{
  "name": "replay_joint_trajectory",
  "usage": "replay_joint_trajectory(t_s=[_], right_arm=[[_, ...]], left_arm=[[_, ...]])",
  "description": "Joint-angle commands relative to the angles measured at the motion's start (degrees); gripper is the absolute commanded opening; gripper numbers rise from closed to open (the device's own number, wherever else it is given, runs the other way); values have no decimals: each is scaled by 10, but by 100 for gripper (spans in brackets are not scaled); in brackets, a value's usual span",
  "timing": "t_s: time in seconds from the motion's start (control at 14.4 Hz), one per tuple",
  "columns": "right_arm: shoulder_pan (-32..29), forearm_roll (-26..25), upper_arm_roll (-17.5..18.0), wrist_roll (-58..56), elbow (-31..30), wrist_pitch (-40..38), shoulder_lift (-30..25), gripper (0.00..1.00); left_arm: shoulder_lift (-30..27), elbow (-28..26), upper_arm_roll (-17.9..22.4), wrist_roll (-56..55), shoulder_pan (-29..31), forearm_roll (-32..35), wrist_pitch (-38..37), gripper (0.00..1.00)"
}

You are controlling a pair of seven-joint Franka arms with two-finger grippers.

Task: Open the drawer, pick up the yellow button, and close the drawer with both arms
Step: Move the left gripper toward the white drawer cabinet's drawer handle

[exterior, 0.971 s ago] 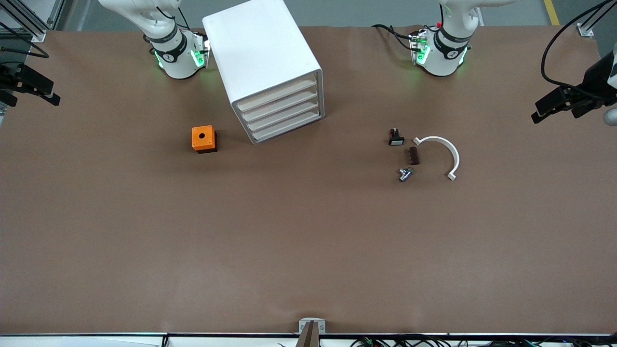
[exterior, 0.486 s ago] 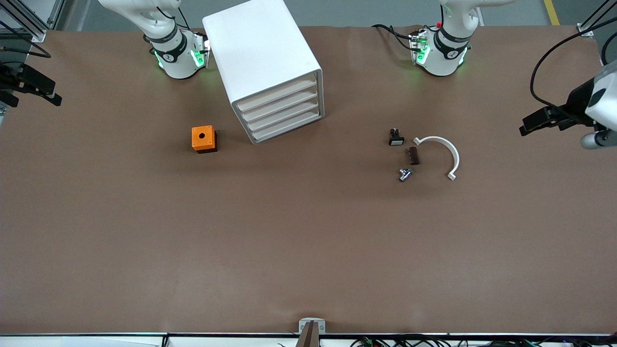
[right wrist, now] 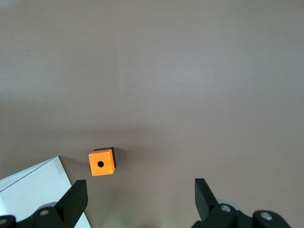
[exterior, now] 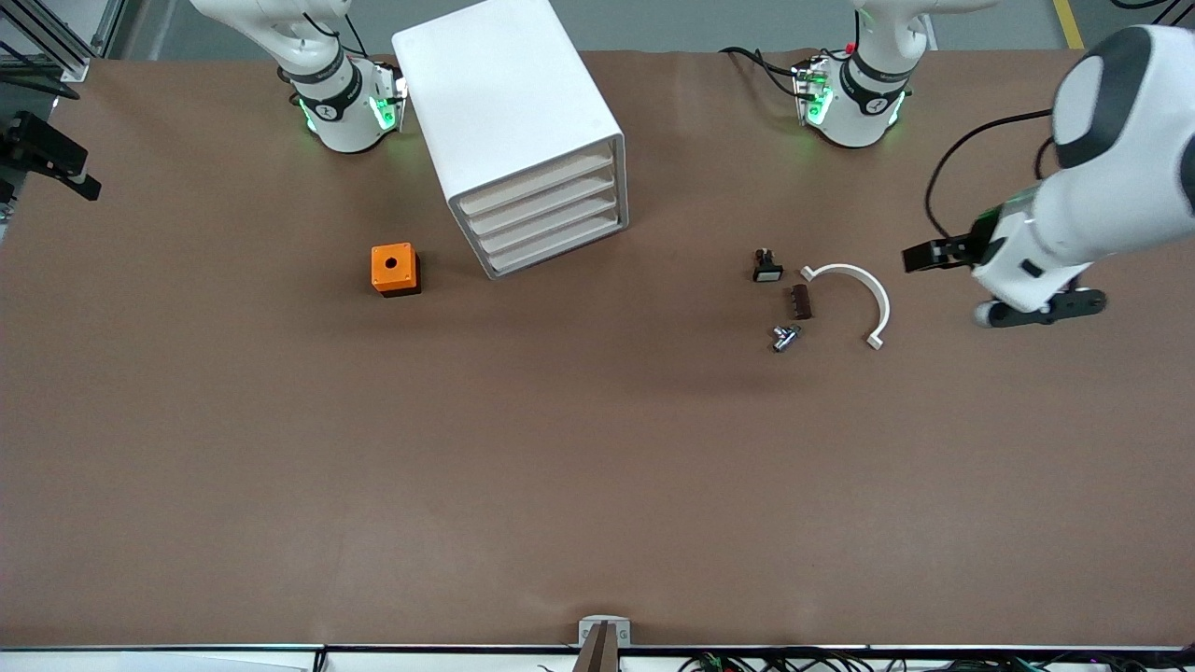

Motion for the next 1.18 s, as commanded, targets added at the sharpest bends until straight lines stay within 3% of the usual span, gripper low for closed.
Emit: replay_joint_trajectory(t_s=[0.0, 0.28, 0.69, 1.11], right_arm=[[-7, 4, -1, 1, 15, -6, 14, 100], [-3, -4, -1, -6, 15, -3, 33, 100], [-10, -5, -2, -6, 18, 17, 93, 100], [-17, -7, -2, -6, 18, 18, 117, 100]], left_arm=[[47, 53, -32, -102, -10, -39, -58, 100], [120, 129, -45, -318, -64, -130, -102, 100], [206, 182, -41, -599, -147, -185, -102, 100], [312, 214, -46, -881, -187, -267, -103, 100]])
